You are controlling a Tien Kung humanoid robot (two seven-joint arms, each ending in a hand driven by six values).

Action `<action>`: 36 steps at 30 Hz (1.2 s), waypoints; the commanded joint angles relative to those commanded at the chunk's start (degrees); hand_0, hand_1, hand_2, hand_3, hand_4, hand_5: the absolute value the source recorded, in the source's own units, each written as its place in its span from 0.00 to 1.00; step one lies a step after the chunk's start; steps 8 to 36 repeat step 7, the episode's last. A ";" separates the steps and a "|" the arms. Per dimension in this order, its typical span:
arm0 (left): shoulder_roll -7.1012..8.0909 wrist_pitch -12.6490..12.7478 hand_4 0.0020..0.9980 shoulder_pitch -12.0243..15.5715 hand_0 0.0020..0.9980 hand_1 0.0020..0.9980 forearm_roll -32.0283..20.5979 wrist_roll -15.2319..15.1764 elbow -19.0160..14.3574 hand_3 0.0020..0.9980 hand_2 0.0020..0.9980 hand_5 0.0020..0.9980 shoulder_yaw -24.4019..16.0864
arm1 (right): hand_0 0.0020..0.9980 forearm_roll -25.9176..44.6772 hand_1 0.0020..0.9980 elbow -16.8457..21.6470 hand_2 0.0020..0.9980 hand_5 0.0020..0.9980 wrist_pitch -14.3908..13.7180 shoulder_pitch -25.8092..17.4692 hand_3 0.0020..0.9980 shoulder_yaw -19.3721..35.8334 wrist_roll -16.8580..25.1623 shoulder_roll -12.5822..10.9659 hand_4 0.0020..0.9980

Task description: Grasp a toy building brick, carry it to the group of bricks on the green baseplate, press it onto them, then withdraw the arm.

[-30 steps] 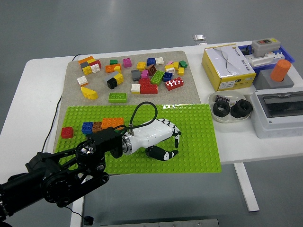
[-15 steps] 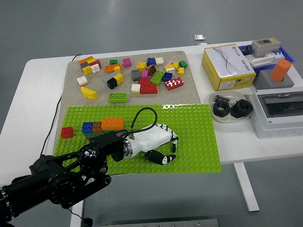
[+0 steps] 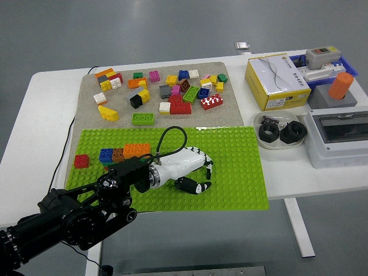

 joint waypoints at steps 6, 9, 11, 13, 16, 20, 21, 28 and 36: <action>-0.41 -0.14 0.58 0.08 0.96 0.88 0.06 0.07 0.73 0.53 0.83 0.40 -0.19 | 0.72 0.08 0.67 0.00 0.71 1.00 0.05 0.06 0.90 -0.24 0.05 0.02 0.73; -0.52 -0.19 0.58 0.08 0.96 0.88 0.12 0.11 0.96 0.53 0.83 0.40 -0.24 | 0.72 0.14 0.67 0.00 0.71 1.00 0.05 0.08 0.90 -0.32 0.07 0.03 0.73; -0.52 -0.19 0.58 0.08 0.96 0.88 0.12 0.11 0.96 0.53 0.83 0.40 -0.24 | 0.72 0.14 0.67 0.00 0.71 1.00 0.05 0.08 0.90 -0.32 0.07 0.03 0.73; -0.52 -0.19 0.58 0.08 0.96 0.88 0.12 0.11 0.96 0.53 0.83 0.40 -0.24 | 0.72 0.14 0.67 0.00 0.71 1.00 0.05 0.08 0.90 -0.32 0.07 0.03 0.73; -0.52 -0.19 0.58 0.08 0.96 0.88 0.12 0.11 0.96 0.53 0.83 0.40 -0.24 | 0.72 0.14 0.67 0.00 0.71 1.00 0.05 0.08 0.90 -0.32 0.07 0.03 0.73; -0.52 -0.19 0.58 0.08 0.96 0.88 0.12 0.11 0.96 0.53 0.83 0.40 -0.24 | 0.72 0.14 0.67 0.00 0.71 1.00 0.05 0.08 0.90 -0.32 0.07 0.03 0.73; -0.52 -0.19 0.58 0.08 0.96 0.88 0.12 0.11 0.96 0.53 0.83 0.40 -0.24 | 0.72 0.14 0.67 0.00 0.71 1.00 0.05 0.08 0.90 -0.32 0.07 0.03 0.73; -0.52 -0.19 0.58 0.08 0.96 0.88 0.12 0.11 0.96 0.53 0.83 0.40 -0.24 | 0.72 0.14 0.67 0.00 0.71 1.00 0.05 0.08 0.90 -0.32 0.07 0.03 0.73; -0.52 -0.19 0.58 0.08 0.96 0.88 0.12 0.11 0.96 0.53 0.83 0.40 -0.24 | 0.72 0.14 0.67 0.00 0.71 1.00 0.05 0.08 0.90 -0.32 0.07 0.03 0.73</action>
